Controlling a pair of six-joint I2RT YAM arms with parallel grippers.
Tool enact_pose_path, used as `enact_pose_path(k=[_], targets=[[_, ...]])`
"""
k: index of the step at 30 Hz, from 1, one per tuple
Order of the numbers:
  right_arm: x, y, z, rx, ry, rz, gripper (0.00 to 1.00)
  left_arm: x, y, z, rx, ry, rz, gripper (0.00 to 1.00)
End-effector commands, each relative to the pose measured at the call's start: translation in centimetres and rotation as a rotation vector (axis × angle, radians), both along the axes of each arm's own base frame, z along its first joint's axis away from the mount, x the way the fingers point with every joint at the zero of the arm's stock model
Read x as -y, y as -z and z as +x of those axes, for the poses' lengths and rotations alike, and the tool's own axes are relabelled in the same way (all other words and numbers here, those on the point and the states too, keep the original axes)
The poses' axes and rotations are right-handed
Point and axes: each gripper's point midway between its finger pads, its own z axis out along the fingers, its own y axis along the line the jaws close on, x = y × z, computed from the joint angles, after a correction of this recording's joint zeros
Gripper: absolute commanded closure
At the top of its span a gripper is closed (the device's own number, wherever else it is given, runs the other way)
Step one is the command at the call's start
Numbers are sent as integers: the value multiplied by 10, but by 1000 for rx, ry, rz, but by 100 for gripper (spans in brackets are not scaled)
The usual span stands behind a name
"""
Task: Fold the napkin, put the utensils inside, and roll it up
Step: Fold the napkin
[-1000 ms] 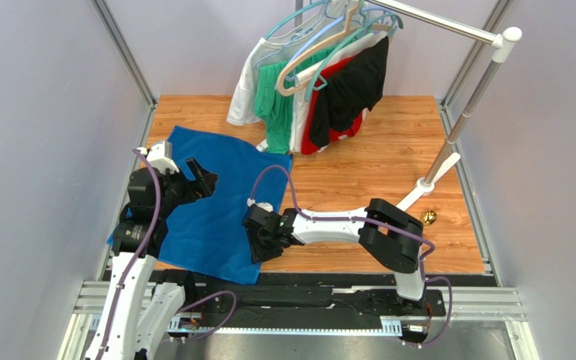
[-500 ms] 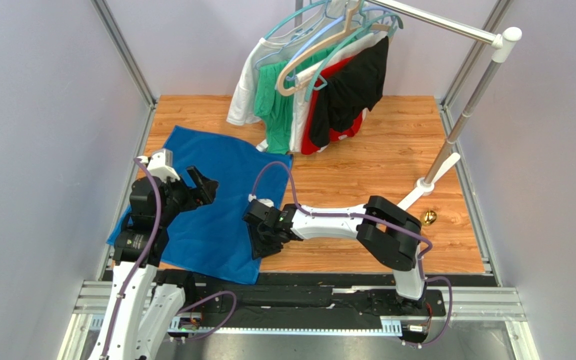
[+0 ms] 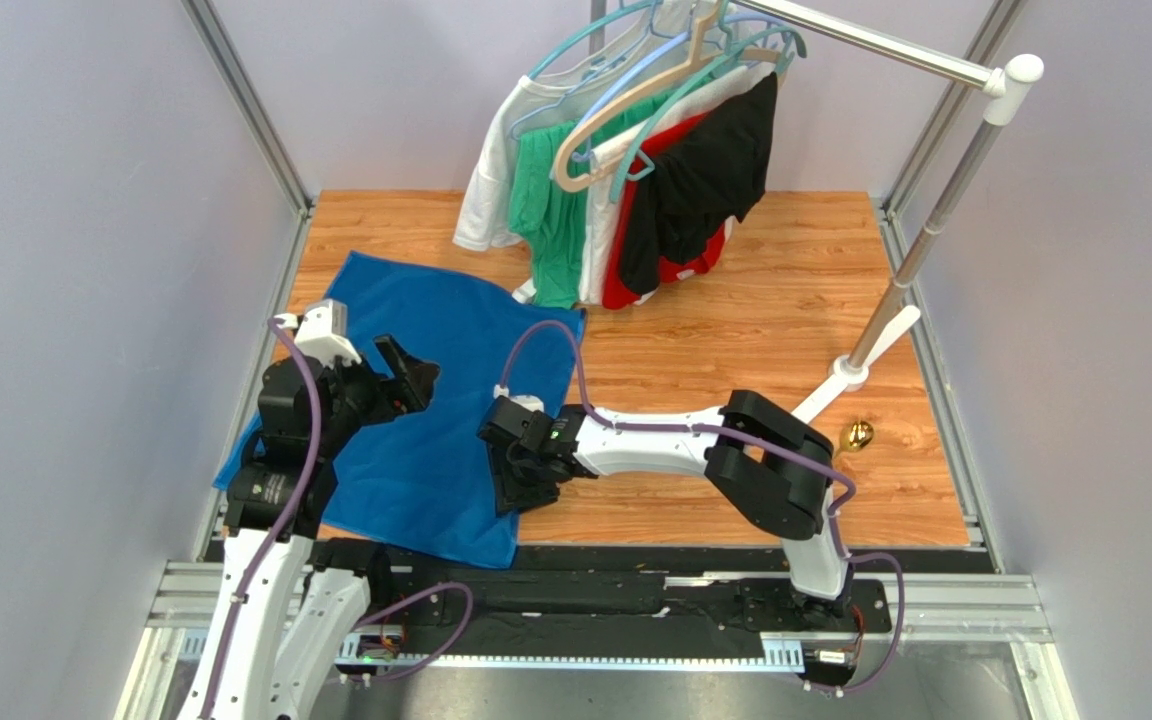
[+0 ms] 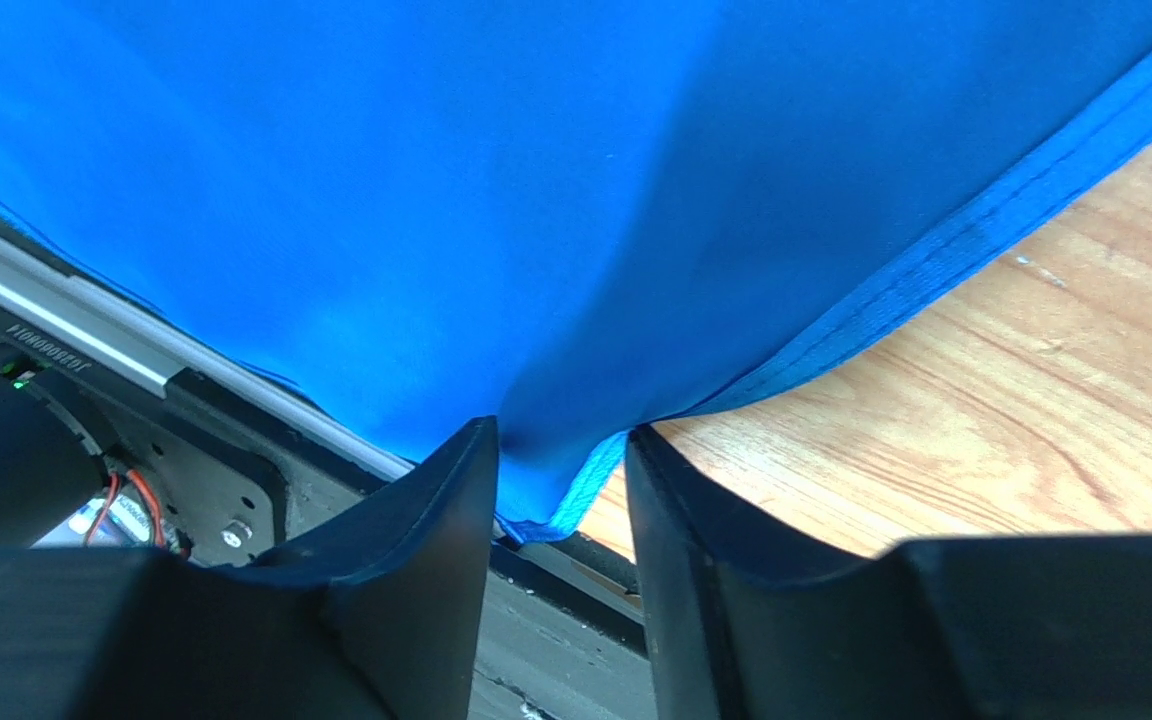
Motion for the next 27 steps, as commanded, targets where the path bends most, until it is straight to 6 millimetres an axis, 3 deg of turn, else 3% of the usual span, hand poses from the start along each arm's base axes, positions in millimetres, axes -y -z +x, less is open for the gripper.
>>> enact_pose_path(k=[1,4,7,10,13,19,27], targets=[[12,21,2,-2,30,-103,59,1,-13,-3,40,12,19,6],[14,23,0,-9,31,-117,65,3,-13,-4,41,23,15,6],[17,21,0,-7,34,-131,84,3,-13,-5,46,23,15,6],[17,14,1,1,22,-127,88,5,-15,-7,52,31,16,6],[11,5,4,10,12,-107,99,6,-14,-7,50,33,12,6],[-10,-19,20,9,-14,-25,100,11,-11,-6,63,49,-11,7],[-25,-36,65,-62,1,116,100,13,-22,-18,183,72,-30,14]])
